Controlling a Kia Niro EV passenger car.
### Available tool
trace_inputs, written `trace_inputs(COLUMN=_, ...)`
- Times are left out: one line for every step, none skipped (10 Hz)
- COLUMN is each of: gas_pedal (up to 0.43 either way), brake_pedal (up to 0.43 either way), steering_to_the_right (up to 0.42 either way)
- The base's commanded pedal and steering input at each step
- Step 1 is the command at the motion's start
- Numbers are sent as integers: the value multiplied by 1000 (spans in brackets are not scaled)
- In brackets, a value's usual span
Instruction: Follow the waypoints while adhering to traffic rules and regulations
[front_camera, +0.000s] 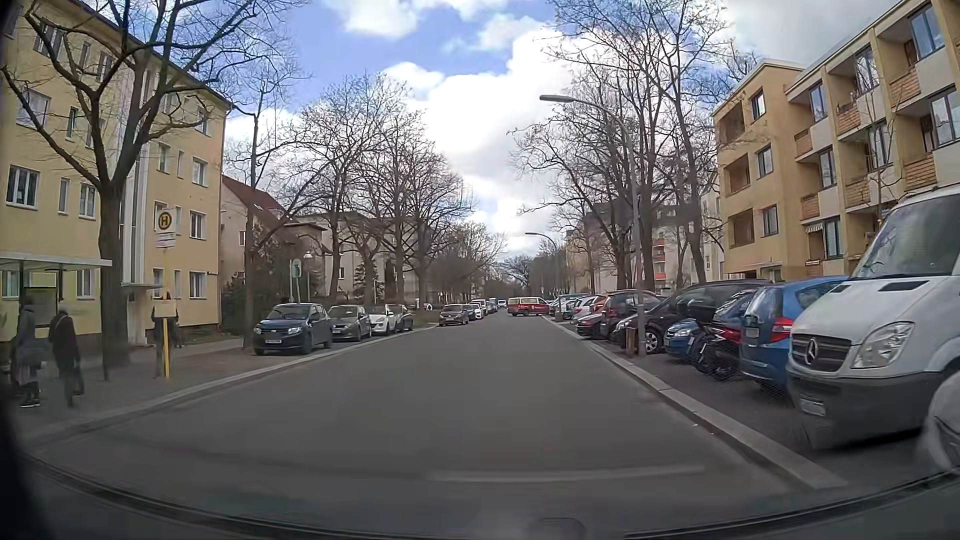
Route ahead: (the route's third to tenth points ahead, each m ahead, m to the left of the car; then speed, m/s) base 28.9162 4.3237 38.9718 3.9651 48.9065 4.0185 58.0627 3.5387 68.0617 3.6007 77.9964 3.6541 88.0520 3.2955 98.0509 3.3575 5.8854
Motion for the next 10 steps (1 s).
trace_inputs(gas_pedal=8, brake_pedal=37, steering_to_the_right=6)
trace_inputs(gas_pedal=8, brake_pedal=37, steering_to_the_right=6)
trace_inputs(gas_pedal=8, brake_pedal=37, steering_to_the_right=6)
trace_inputs(gas_pedal=8, brake_pedal=37, steering_to_the_right=6)
trace_inputs(gas_pedal=8, brake_pedal=37, steering_to_the_right=6)
trace_inputs(gas_pedal=8, brake_pedal=37, steering_to_the_right=6)
trace_inputs(gas_pedal=8, brake_pedal=37, steering_to_the_right=6)
trace_inputs(gas_pedal=8, brake_pedal=30, steering_to_the_right=6)
trace_inputs(gas_pedal=8, brake_pedal=37, steering_to_the_right=6)
trace_inputs(gas_pedal=8, brake_pedal=37, steering_to_the_right=6)
